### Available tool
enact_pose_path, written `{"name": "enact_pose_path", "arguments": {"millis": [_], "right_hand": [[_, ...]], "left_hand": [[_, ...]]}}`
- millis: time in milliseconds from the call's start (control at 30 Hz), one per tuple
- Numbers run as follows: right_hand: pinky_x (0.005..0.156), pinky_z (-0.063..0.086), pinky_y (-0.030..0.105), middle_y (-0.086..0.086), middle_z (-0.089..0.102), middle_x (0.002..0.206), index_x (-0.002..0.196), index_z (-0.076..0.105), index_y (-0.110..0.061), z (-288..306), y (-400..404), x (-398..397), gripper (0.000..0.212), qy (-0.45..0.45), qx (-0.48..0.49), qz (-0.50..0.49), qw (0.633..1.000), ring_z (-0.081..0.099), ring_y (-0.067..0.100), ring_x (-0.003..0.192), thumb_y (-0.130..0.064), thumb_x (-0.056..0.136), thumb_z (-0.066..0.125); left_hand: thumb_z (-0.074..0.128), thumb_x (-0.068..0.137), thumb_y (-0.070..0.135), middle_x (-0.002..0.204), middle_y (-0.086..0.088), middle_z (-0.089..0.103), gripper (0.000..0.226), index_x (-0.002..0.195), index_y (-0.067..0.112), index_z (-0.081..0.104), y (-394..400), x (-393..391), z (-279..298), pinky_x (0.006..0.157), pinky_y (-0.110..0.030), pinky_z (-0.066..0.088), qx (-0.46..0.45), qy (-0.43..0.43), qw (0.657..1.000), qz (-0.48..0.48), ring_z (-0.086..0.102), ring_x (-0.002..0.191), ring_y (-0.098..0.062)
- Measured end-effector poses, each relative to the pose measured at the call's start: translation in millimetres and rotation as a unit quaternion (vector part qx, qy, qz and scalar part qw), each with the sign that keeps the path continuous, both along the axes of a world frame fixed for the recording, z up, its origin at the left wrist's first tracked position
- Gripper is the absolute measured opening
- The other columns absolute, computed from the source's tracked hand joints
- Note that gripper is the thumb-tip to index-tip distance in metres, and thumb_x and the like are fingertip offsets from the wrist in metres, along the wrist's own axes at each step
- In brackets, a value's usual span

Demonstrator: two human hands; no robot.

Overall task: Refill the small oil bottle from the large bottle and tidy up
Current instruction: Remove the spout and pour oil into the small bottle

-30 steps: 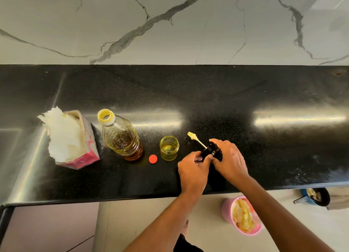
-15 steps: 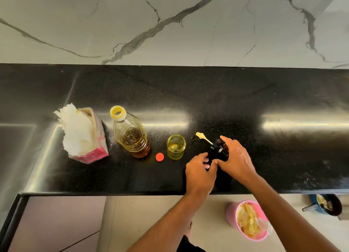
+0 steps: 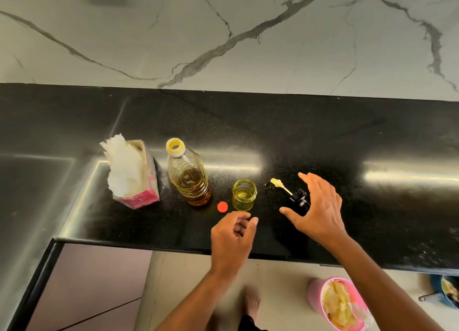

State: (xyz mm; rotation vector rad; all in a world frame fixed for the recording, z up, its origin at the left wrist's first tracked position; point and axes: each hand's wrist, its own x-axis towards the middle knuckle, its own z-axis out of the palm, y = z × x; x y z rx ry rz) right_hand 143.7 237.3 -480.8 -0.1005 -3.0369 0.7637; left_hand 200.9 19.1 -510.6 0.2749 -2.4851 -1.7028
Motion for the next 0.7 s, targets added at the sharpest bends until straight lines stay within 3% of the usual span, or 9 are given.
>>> {"name": "enact_pose_path", "arguments": {"millis": [133, 300, 500, 600, 700], "right_hand": [[0.119, 0.033, 0.051, 0.004, 0.045, 0.155, 0.149, 0.050, -0.022, 4.1, -24.2, 7.5, 0.090, 0.099, -0.025, 0.051, 0.993, 0.043, 0.026, 0.143, -0.051, 0.073, 0.087], [0.115, 0.038, 0.048, 0.001, 0.051, 0.150, 0.145, 0.054, -0.018, 16.1, -64.7, 17.6, 0.082, 0.145, -0.065, 0.116, 0.980, 0.048, 0.020, 0.140, -0.056, 0.077, 0.078], [0.109, 0.050, 0.052, -0.001, 0.051, 0.147, 0.148, 0.045, -0.021, 20.3, -109.0, 19.7, 0.092, 0.103, -0.141, 0.085, 0.981, 0.049, 0.018, 0.138, -0.066, 0.075, 0.076], [0.106, 0.053, 0.046, -0.004, 0.055, 0.141, 0.146, 0.047, -0.022, 33.4, -128.8, 21.7, 0.089, 0.126, -0.169, 0.054, 0.976, 0.053, 0.016, 0.130, -0.063, 0.075, 0.083], [0.112, 0.048, 0.041, -0.005, 0.053, 0.145, 0.148, 0.044, -0.025, 49.1, -153.6, 15.9, 0.093, 0.128, -0.157, 0.081, 0.976, 0.050, 0.013, 0.134, -0.052, 0.072, 0.091]], "left_hand": [[0.083, 0.092, 0.026, 0.076, 0.011, 0.069, 0.009, 0.092, 0.022, 0.074, -37.0, 8.7, 0.0, 0.059, -0.031, 0.057, -0.051, 0.039, 0.996, 0.069, 0.067, 0.067, -0.018], [0.089, 0.083, 0.028, 0.076, 0.004, 0.057, 0.030, 0.093, 0.020, 0.062, -74.0, 20.8, 13.6, 0.055, -0.026, 0.045, -0.085, 0.101, 0.978, 0.164, 0.053, 0.063, -0.018], [0.097, 0.070, 0.040, 0.122, 0.001, 0.062, 0.079, 0.132, 0.014, 0.055, -114.1, -9.8, 53.2, 0.090, -0.034, 0.054, -0.033, 0.117, 0.974, 0.189, 0.062, 0.112, -0.017], [0.098, 0.070, 0.039, 0.136, 0.004, 0.062, 0.087, 0.141, 0.017, 0.052, -121.6, -34.2, 77.6, 0.106, -0.037, 0.052, 0.001, 0.133, 0.981, 0.140, 0.058, 0.130, -0.013], [0.095, 0.072, 0.045, 0.139, 0.006, 0.062, 0.089, 0.145, 0.019, 0.052, -122.9, -55.2, 95.1, 0.107, -0.033, 0.052, -0.017, 0.151, 0.986, 0.074, 0.059, 0.133, -0.015]]}}
